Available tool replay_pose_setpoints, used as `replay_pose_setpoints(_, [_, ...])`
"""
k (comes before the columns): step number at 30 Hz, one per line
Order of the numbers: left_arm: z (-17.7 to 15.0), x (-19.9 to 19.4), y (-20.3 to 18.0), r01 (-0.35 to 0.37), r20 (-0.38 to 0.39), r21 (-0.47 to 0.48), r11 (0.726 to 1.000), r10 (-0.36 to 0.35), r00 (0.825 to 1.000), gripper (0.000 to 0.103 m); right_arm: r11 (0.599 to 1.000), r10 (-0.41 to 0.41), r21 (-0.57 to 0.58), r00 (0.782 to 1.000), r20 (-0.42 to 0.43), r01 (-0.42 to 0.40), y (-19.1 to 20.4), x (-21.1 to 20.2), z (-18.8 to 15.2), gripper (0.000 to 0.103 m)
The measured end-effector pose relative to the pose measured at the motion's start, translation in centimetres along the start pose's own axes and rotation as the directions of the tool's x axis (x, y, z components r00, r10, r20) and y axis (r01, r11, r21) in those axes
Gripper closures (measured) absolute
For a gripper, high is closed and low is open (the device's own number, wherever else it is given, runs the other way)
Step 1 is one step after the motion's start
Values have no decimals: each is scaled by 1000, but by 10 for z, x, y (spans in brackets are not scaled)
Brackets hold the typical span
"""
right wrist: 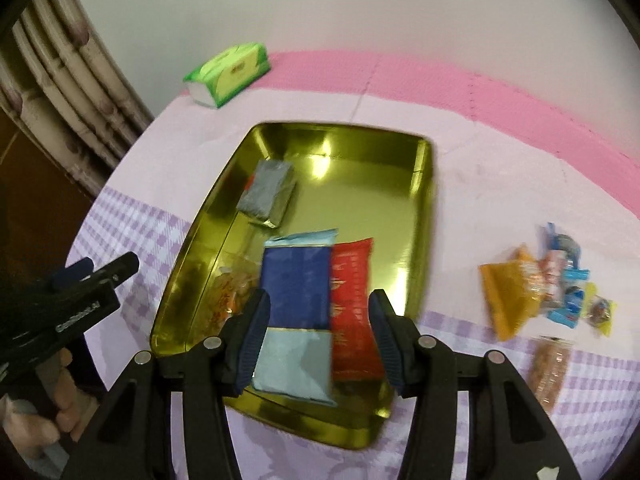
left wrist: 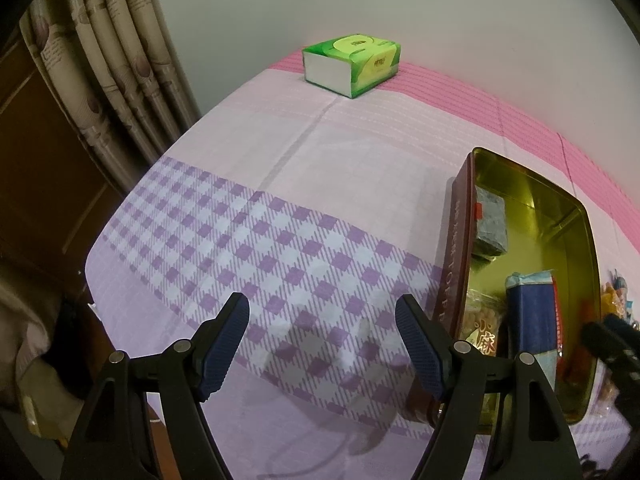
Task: Organize snacks
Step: 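Grasp the clear-wrapped pastry bar on the cloth with the right gripper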
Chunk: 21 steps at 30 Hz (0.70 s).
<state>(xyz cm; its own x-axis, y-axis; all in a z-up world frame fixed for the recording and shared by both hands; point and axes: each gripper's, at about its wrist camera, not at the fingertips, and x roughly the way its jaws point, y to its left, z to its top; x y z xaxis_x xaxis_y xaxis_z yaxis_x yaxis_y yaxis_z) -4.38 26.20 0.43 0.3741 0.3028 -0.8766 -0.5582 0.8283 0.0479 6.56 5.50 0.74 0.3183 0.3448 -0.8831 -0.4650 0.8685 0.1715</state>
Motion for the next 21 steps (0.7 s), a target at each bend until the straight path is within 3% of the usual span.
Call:
replay_pose_setpoints(6, [0,0,0,-1,0,4,1000,1,1000,27,993,-104,65,995,12,103,-54,-24,-12,51])
replay_pose_setpoints(10, [0,0,0,-1,-2,12,1000,1,1000,27,970,-200,137,980,-24,201,-107,-29,-27,50])
replay_pose_setpoints(15, [0,0,-3,-9,4,30,1000,9,1000,27,945,-232,217,969,-88,246,-148,-22,-49,50])
replay_pose_setpoints(21, [-2,1,-9,-13,3,55,998,13,1000,27,936,-219,251,968,-125,244,-165,-10,-66,49])
